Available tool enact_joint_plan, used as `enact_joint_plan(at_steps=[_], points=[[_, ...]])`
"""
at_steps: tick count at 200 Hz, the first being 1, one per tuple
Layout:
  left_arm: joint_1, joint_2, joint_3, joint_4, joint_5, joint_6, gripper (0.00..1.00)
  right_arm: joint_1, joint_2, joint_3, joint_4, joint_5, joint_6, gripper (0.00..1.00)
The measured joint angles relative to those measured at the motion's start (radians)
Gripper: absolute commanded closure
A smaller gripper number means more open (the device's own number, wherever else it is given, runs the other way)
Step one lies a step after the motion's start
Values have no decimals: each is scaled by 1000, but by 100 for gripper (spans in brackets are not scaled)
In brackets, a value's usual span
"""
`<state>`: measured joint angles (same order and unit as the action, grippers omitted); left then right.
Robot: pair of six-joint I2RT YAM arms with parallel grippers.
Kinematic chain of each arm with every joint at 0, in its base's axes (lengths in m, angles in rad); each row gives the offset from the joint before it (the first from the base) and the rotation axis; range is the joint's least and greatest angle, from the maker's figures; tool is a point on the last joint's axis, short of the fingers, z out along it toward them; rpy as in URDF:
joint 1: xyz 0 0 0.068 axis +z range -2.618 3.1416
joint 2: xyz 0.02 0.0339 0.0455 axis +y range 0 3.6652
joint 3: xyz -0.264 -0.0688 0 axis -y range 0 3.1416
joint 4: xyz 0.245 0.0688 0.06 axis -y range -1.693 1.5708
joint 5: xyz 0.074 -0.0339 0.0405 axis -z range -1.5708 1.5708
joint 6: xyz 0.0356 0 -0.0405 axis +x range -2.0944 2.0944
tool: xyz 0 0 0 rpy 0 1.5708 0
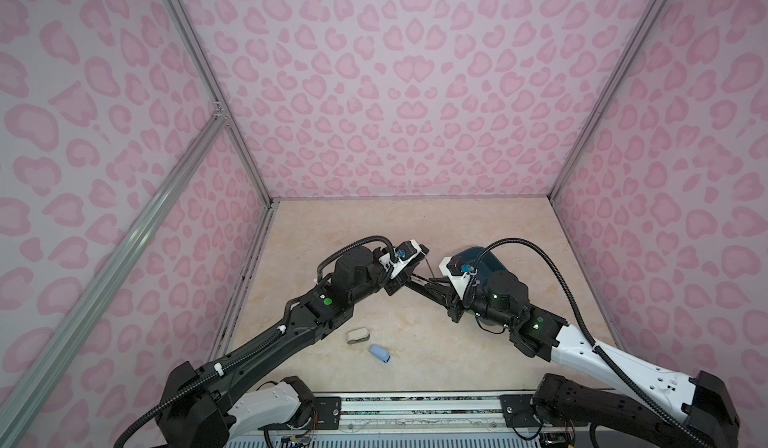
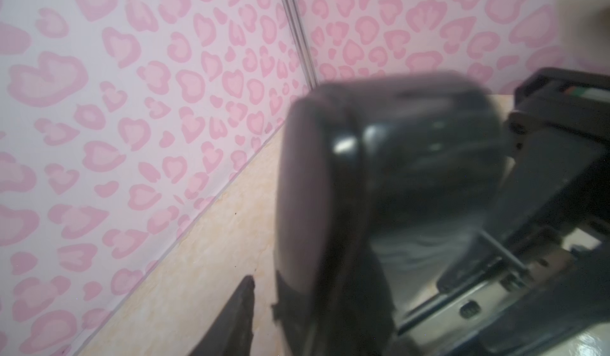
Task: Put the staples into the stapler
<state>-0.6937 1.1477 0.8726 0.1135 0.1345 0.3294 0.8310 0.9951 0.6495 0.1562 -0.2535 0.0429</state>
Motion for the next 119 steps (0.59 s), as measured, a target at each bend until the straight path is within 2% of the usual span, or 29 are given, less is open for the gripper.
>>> enact_joint_plan(at_steps=[36, 79, 97, 119], points=[[121, -9, 12, -15, 124, -69, 50, 1, 2, -8, 13, 7, -2, 100], [175, -5, 19, -61, 208, -72, 50, -21, 10, -22, 9, -6, -1, 100], [201, 8, 31, -74, 231, -77, 48, -47, 3, -34, 11, -16, 0, 100], [246, 26, 50, -93, 205, -88, 47, -68, -19, -49, 1, -7, 20, 100]])
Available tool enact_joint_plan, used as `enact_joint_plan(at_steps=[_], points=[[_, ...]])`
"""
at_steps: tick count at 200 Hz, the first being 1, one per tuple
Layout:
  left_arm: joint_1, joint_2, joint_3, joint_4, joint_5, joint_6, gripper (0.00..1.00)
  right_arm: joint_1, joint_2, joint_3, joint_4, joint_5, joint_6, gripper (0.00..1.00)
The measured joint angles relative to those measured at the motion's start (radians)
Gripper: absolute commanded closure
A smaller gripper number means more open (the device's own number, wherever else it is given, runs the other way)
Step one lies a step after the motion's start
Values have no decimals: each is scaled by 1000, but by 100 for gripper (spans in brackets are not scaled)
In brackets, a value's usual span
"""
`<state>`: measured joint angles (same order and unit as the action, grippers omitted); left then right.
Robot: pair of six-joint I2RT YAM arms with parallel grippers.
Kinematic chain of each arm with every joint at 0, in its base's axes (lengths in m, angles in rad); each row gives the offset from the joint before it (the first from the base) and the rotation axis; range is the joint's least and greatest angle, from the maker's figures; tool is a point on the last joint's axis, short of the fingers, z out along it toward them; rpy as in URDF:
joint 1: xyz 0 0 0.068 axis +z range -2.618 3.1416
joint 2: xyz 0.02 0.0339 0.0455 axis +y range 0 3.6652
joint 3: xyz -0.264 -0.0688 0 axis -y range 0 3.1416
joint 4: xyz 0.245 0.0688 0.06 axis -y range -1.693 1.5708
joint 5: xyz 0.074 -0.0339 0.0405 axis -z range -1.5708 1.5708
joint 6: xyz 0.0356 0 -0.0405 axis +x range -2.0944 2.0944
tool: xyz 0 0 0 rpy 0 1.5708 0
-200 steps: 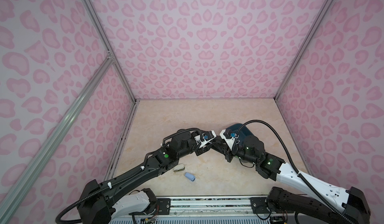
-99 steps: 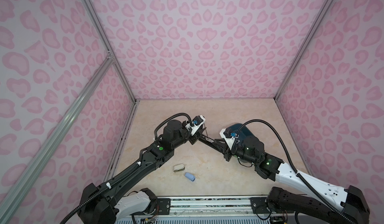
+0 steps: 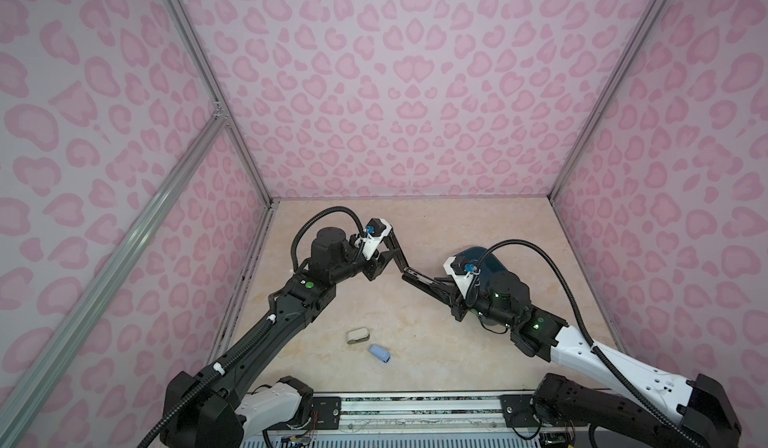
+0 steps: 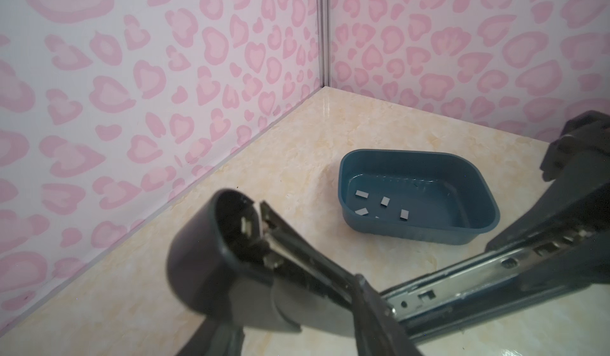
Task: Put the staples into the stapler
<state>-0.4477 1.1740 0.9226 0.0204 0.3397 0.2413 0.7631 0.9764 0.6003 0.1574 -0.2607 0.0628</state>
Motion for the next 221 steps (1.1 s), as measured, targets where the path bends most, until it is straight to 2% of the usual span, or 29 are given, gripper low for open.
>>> enact_joint_plan(at_steps=[24, 73, 100, 131, 149, 163, 193, 221], points=[[35, 29, 27, -23, -56, -14, 47, -2, -19, -12, -13, 10, 9, 100], [50, 81, 65, -57, -75, -64, 46, 16, -23, -19, -32, 57, 16, 100], [49, 40, 60, -49, -84, -83, 40, 22, -23, -19, -34, 59, 11, 100], [49, -10, 63, -49, -150, -111, 40, 35, -20, -19, -34, 80, 7, 100], [49, -34, 63, -47, -131, -139, 40, 48, -11, -18, -35, 109, 5, 100], [26, -42, 63, -21, -96, -171, 41, 55, -8, -18, -35, 112, 5, 100], [-100, 13, 71, 37, -81, -186, 43, 60, -10, -19, -26, 110, 5, 100], [-111, 90, 62, 56, -140, -187, 44, 60, -19, -21, -21, 110, 5, 100]])
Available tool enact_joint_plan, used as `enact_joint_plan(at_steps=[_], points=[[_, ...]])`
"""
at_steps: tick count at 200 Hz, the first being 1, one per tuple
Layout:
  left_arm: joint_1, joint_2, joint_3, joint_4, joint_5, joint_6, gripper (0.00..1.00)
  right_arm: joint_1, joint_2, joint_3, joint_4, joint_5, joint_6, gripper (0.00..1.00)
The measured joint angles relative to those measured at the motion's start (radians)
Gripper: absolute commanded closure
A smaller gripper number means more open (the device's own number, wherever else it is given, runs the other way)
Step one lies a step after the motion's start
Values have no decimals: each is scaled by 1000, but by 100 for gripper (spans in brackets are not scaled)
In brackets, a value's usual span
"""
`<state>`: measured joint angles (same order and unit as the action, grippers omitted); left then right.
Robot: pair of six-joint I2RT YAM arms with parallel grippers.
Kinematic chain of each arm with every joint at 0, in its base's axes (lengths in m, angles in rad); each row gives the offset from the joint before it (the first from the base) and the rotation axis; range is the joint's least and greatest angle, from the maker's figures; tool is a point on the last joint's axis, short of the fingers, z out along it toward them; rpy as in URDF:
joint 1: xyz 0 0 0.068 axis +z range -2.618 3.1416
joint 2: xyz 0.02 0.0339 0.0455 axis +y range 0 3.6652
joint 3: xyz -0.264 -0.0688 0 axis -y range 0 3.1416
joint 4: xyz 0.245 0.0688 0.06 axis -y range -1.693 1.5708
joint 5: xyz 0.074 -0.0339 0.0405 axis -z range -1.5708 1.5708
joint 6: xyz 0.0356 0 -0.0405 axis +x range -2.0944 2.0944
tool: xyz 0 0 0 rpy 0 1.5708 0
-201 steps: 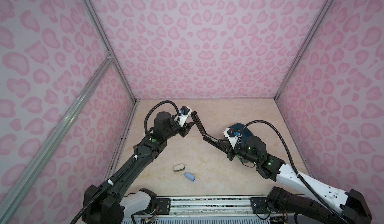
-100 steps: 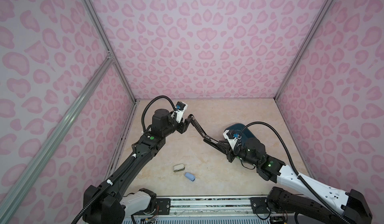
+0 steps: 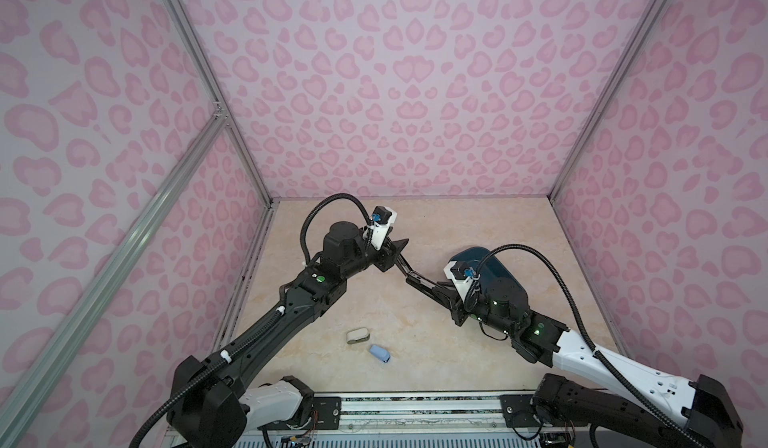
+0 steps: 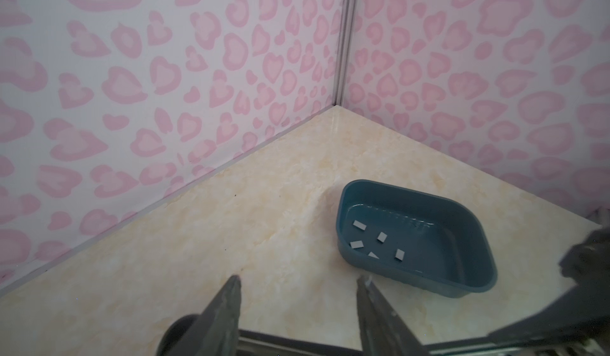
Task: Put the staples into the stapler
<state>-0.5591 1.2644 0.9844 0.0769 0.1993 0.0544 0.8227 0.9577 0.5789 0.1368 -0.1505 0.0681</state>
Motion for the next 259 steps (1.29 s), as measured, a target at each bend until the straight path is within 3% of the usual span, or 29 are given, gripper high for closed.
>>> enact_joint_plan(at_steps=[104, 146, 202, 259], points=[[40, 31, -75, 68, -87, -9, 42, 29, -10, -33, 37, 58, 1, 100], [44, -109, -129, 81, -93, -22, 40, 109, 67, -53, 91, 185, 0, 100], [43, -348, -304, 55, -90, -99, 37, 134, 191, -114, 185, 425, 27, 100], [43, -544, -443, -46, -132, -212, 36, 137, 332, -162, 354, 502, 85, 100]])
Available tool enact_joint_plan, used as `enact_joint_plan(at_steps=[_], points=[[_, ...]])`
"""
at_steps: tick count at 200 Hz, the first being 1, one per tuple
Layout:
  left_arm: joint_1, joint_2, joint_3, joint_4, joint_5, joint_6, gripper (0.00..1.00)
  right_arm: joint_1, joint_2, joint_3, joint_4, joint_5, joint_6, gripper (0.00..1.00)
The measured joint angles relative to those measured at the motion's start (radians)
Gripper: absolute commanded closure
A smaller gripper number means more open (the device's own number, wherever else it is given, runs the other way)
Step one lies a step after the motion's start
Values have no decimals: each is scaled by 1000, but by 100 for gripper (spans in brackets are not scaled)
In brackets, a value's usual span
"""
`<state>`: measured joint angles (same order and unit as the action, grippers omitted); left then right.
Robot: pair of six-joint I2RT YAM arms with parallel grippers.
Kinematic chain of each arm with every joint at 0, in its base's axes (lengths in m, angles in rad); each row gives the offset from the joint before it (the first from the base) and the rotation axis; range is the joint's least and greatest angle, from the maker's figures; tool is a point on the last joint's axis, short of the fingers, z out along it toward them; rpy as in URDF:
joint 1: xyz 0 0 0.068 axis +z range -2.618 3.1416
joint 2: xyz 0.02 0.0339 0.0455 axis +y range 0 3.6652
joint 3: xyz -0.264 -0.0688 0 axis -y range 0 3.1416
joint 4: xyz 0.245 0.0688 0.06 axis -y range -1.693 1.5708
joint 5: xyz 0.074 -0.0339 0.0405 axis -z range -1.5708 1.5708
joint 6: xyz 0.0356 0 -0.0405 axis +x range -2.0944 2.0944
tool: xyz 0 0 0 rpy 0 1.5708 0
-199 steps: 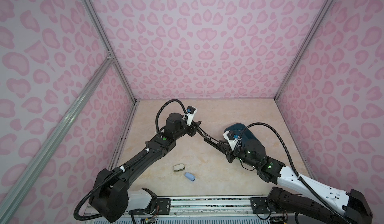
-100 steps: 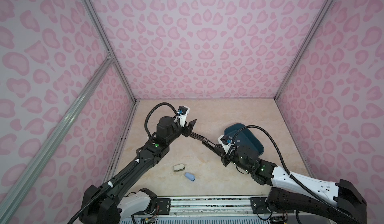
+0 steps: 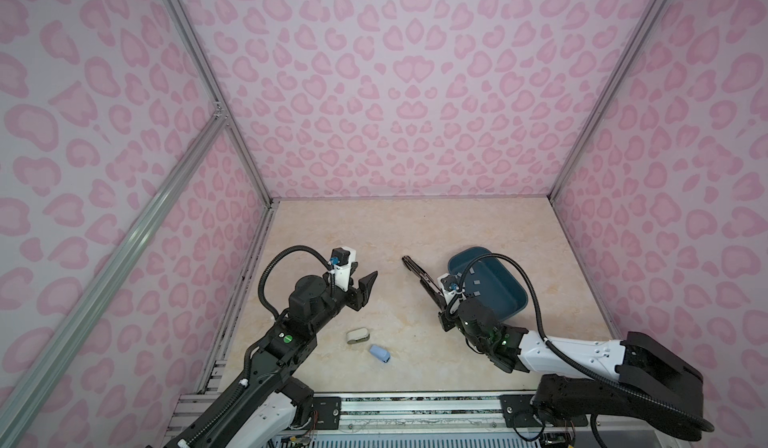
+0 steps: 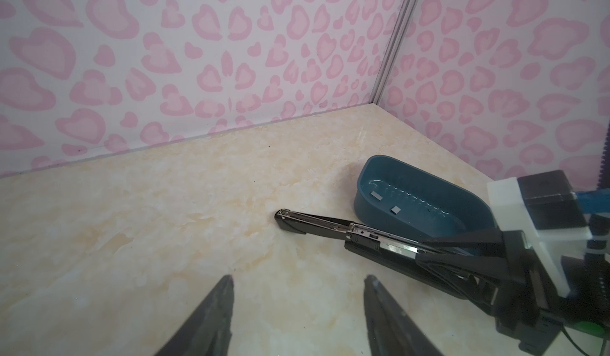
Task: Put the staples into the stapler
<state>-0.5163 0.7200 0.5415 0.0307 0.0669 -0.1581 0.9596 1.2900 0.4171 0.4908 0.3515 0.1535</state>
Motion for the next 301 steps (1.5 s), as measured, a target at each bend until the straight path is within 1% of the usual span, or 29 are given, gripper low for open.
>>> enact_joint_plan(at_steps=[22, 46, 61, 67, 82, 92, 101, 112, 122, 132, 145, 157, 172, 184, 198, 202, 206, 219, 230, 242, 258, 283, 301], points=[[0, -68, 0, -61, -71, -83, 25, 3, 81, -6, 56, 3, 28, 100], [0, -153, 6, -134, -135, -173, 16, 8, 167, -17, 107, 19, 54, 100], [0, -190, 39, -194, -156, -210, 12, 24, 214, -16, 141, 45, 65, 100], [0, -199, 53, -211, -160, -216, 11, 30, 229, -14, 156, 55, 65, 100], [1, -203, 99, -245, -159, -214, 4, 41, 264, -8, 193, 72, 75, 100], [1, -179, 140, -278, -147, -212, 4, 43, 289, -8, 226, 79, 84, 100], [1, -146, 186, -315, -138, -195, 1, 45, 312, -12, 259, 84, 94, 96], [1, -92, 258, -363, -122, -151, 2, 47, 339, -17, 288, 92, 108, 90], [1, -48, 320, -401, -122, -105, 3, 48, 365, -23, 318, 98, 128, 87], [1, -10, 371, -429, -124, -50, 3, 54, 387, -26, 341, 101, 140, 80], [1, 31, 415, -456, -163, 28, 3, 68, 399, -30, 354, 114, 158, 73], [1, 57, 419, -457, -217, 90, 4, 85, 394, -27, 346, 120, 170, 66], [1, 86, 406, -454, -275, 157, 0, 101, 368, -17, 312, 128, 194, 60], [1, 121, 398, -453, -294, 220, 4, 109, 337, -14, 287, 136, 203, 54], [1, 156, 398, -447, -285, 312, 6, 119, 296, -22, 259, 153, 206, 47], [1, 163, 398, -445, -278, 340, 7, 121, 285, -28, 254, 157, 209, 41], [1, 170, 398, -443, -270, 372, 8, 124, 269, -38, 249, 159, 211, 38], [1, 181, 393, -440, -232, 462, 11, 129, 219, -76, 237, 163, 221, 32], [1, 179, 376, -449, -177, 549, 12, 138, 169, -116, 233, 163, 220, 30], [1, 157, 347, -467, -95, 639, 16, 153, 107, -161, 235, 164, 220, 30], [-16, 95, 285, -518, -4, 756, 16, 174, 35, -194, 225, 164, 219, 31], [-92, -8, 166, -597, 65, 921, 15, 224, -64, -224, 220, 164, 185, 33], [-146, -21, 91, -643, 73, 1017, 15, 252, -149, -258, 223, 164, 156, 33]])
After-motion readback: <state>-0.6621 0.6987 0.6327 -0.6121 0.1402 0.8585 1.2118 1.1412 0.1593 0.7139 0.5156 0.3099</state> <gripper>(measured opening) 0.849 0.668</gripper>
